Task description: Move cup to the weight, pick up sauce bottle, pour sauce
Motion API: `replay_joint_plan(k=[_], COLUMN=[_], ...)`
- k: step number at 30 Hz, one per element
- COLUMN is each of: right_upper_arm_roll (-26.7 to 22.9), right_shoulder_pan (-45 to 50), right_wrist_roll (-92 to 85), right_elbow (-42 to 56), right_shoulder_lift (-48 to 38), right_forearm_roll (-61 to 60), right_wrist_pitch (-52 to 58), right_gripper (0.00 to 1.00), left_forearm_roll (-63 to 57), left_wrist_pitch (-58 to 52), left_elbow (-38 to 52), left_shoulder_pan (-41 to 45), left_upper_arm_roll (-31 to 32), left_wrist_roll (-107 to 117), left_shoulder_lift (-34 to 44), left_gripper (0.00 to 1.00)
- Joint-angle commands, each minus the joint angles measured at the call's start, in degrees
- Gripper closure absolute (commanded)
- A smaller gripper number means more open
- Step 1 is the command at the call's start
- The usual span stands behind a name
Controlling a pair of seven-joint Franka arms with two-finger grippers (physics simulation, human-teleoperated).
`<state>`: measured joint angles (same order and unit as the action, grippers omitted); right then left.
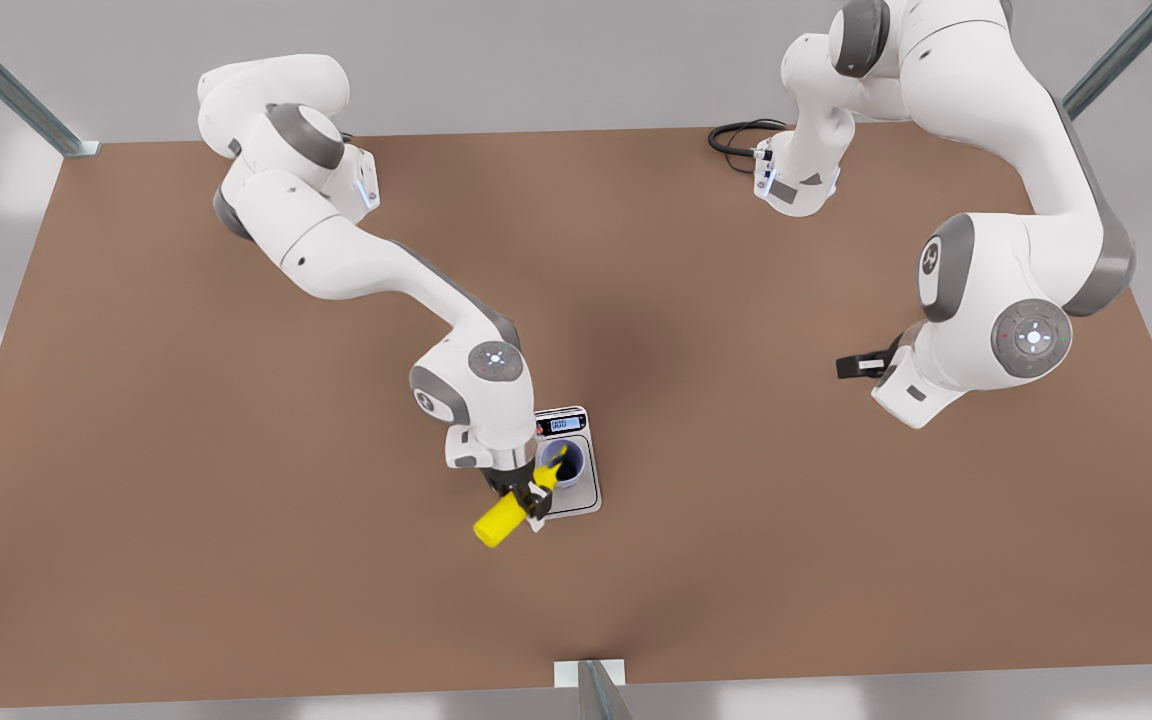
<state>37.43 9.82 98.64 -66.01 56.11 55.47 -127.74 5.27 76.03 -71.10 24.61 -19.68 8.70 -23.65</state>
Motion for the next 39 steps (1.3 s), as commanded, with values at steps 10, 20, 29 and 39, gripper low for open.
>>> replay_joint_plan(k=[10, 20, 29, 39], right_upper_arm_roll=[-0.16, -2.1, -9.65, -27.4], right_shoulder_pan=[-0.24, -7.53, -8.33, -9.2], right_wrist_roll=[0.76, 0.15, -0.11, -26.83], right_elbow=[0.09, -11.16, -18.89, -24.78], right_shoulder_lift=[-0.39, -12.69, -22.8, -29.04], right_forearm_roll=[0.96, -26.55, -63.73, -110.13], right_wrist_pitch=[-2.6, -13.32, -11.39, 3.63], right_gripper=[0.79, 0.79, 0.79, 0.79], left_forearm_roll=[0.09, 0.62, 0.27, -0.44], left_wrist_pitch=[-0.09, -0.97, -2.11, -1.67], left_elbow=[0.09, 0.18, -0.18, -0.18], left_shoulder_pan=[0.0, 0.27, 0.7, 0.7], left_upper_arm_roll=[-0.09, 0.52, 1.14, 0.96], left_wrist_roll=[-0.09, -0.26, 0.09, 0.53], left_shoulder_lift=[0.18, 2.29, 1.68, 1.24], left_gripper=[0.0, 0.0, 0.0, 0.0])
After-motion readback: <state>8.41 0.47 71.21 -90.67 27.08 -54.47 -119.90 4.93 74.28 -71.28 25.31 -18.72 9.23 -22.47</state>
